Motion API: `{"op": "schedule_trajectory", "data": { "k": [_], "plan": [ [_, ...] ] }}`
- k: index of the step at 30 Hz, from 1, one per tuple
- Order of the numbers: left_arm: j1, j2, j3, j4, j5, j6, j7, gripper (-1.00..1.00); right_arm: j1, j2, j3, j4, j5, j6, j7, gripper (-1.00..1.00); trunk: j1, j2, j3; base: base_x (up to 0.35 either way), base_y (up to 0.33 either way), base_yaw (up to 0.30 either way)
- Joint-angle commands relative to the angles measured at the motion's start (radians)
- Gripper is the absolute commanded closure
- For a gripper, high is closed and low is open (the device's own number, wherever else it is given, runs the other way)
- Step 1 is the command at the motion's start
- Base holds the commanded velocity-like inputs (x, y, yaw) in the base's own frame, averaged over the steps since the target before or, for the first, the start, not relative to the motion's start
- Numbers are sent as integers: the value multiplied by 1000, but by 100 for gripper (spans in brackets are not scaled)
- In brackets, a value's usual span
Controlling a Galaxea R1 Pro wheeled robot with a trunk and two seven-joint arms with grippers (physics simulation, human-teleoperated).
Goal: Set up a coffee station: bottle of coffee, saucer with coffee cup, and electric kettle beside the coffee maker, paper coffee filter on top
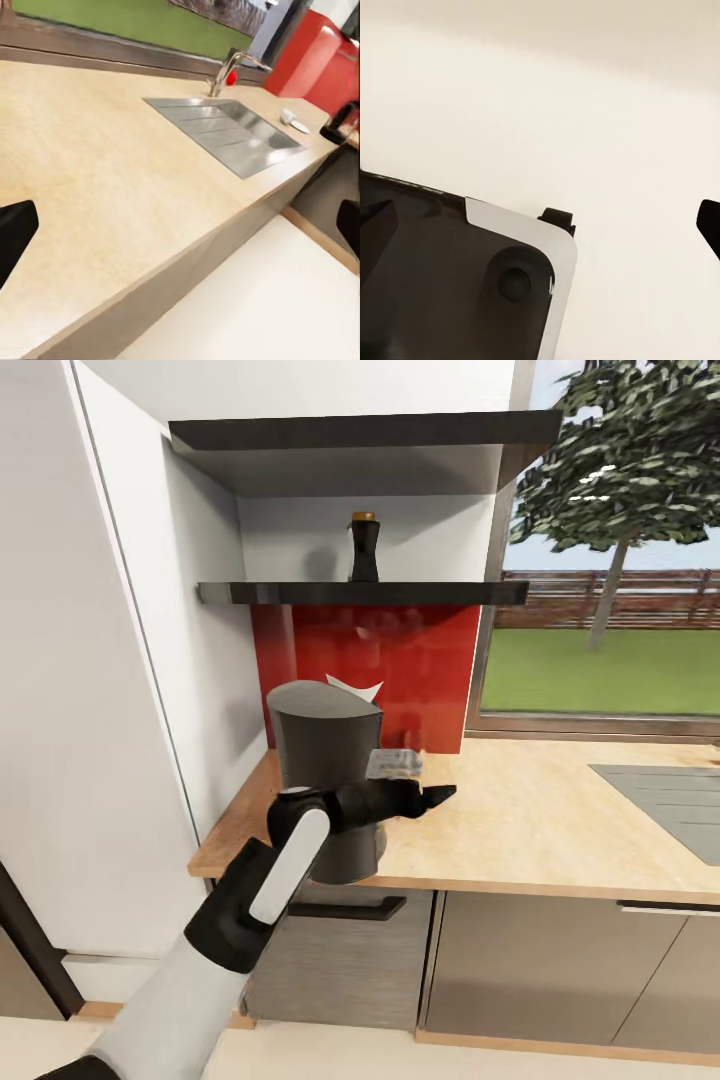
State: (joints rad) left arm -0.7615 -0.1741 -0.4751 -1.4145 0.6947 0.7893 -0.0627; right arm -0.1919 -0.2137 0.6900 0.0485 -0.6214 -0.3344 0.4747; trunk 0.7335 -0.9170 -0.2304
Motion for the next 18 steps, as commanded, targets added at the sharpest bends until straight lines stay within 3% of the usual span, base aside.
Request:
{"op": "schedule_trajectory", "data": {
  "k": [1,3,5,7,9,10,11,12,14,15,17,18],
  "plan": [
    [-24,0,1,0,8,5,-5,-100,-1,1,8,4,-11,-5,7,-100,0,-1,-2,0,0,0],
    [-75,0,1,3,27,7,-5,-100,-1,1,8,4,-11,-5,7,-100,0,-1,-2,0,0,0],
    [-189,0,1,21,54,9,-4,-100,-1,1,8,4,-11,-5,7,-100,0,-1,-2,0,0,0],
    [-256,0,2,42,68,10,-4,-100,-1,1,8,4,-11,-5,7,-100,0,-1,-2,0,0,0],
    [-403,0,8,97,84,11,-3,-100,-1,1,8,4,-11,-5,7,-100,0,-1,-2,0,0,0],
    [-441,0,11,111,86,11,-3,-100,-1,1,8,4,-11,-5,6,-100,0,-1,-2,0,0,0],
    [-511,0,28,141,90,13,-3,-100,-1,1,8,4,-11,-6,6,-100,0,-1,-2,0,0,0],
    [-544,0,42,155,91,17,-3,-100,-1,1,8,4,-11,-6,6,-100,0,-1,-2,0,0,0],
    [-715,0,144,242,94,78,-3,-100,-1,1,8,3,-11,-6,-9,-100,0,-1,-2,0,0,0],
    [-743,0,161,259,94,85,-3,-100,-1,1,8,3,-11,-6,-16,-100,0,-1,-2,0,0,0],
    [-884,0,221,360,95,101,-3,-100,-1,2,9,3,-11,-6,-51,-100,0,-1,-2,0,0,0],
    [-929,0,233,401,94,104,-3,-100,-1,2,9,2,-11,-6,-59,-100,0,-1,-2,0,0,0]
  ]
}}
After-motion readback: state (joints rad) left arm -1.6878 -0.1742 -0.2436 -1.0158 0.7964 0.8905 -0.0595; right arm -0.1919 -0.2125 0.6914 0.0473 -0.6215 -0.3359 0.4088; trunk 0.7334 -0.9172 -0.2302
